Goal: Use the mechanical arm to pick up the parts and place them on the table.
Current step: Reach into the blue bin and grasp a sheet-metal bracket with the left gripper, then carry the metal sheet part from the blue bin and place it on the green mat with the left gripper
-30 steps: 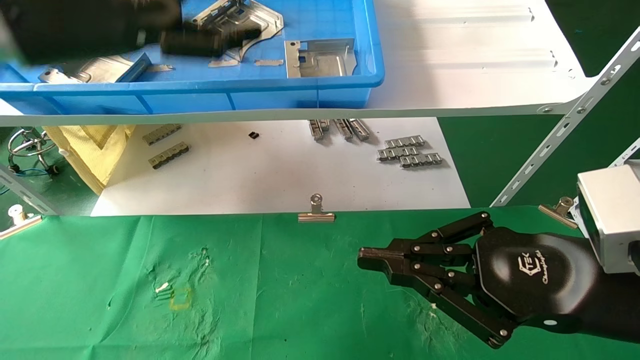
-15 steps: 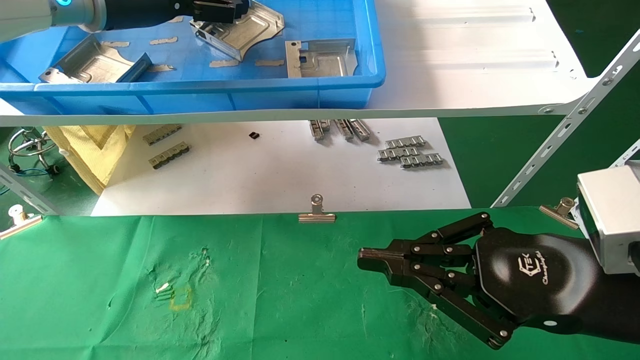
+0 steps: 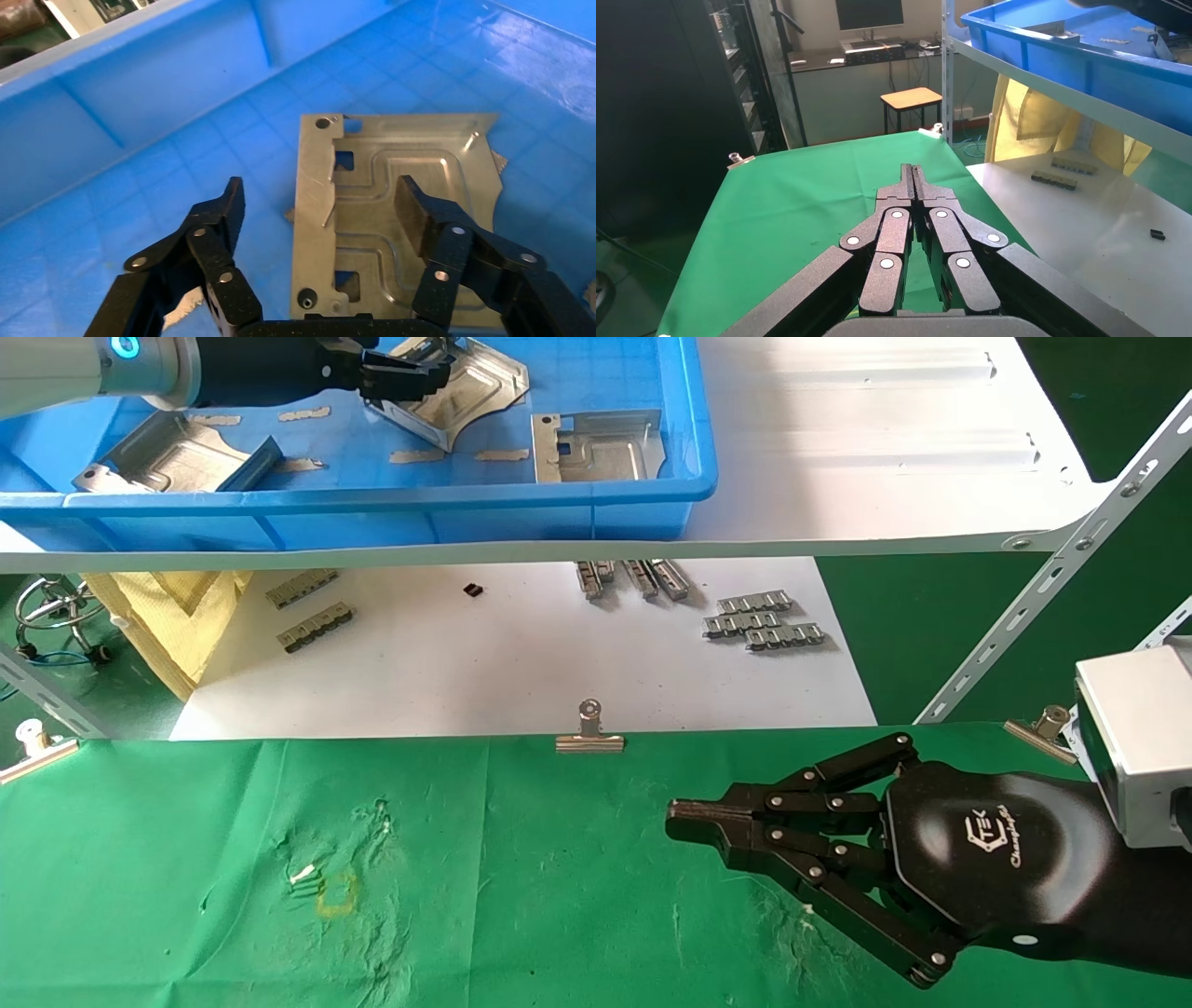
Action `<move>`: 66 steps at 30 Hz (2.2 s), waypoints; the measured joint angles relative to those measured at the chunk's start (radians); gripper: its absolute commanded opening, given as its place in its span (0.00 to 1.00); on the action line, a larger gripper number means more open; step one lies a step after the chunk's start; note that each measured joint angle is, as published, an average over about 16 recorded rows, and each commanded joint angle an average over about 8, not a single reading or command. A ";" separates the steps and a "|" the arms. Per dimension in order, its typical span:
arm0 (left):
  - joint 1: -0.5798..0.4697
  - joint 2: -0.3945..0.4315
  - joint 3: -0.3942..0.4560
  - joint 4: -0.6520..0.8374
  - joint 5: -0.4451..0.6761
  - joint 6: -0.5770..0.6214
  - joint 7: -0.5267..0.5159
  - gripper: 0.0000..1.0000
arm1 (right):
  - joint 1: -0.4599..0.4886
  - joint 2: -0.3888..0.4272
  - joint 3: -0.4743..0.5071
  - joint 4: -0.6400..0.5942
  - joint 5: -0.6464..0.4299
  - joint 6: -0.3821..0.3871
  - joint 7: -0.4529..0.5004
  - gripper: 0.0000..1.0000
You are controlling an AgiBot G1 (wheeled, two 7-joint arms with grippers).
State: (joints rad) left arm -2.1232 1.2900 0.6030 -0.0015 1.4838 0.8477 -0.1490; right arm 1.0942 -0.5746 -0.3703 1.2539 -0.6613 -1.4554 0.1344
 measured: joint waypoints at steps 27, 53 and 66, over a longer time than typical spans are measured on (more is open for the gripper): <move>-0.009 -0.034 -0.006 -0.010 -0.009 0.067 0.016 0.00 | 0.000 0.000 0.000 0.000 0.000 0.000 0.000 1.00; 0.027 -0.203 -0.089 -0.143 -0.171 0.660 0.270 0.00 | 0.000 0.000 0.000 0.000 0.000 0.000 0.000 1.00; 0.228 -0.390 0.045 -0.529 -0.349 0.757 0.411 0.00 | 0.000 0.000 0.000 0.000 0.000 0.000 0.000 1.00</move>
State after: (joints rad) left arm -1.8955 0.9003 0.6483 -0.5305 1.1349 1.6042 0.2617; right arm 1.0943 -0.5745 -0.3707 1.2539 -0.6611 -1.4553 0.1342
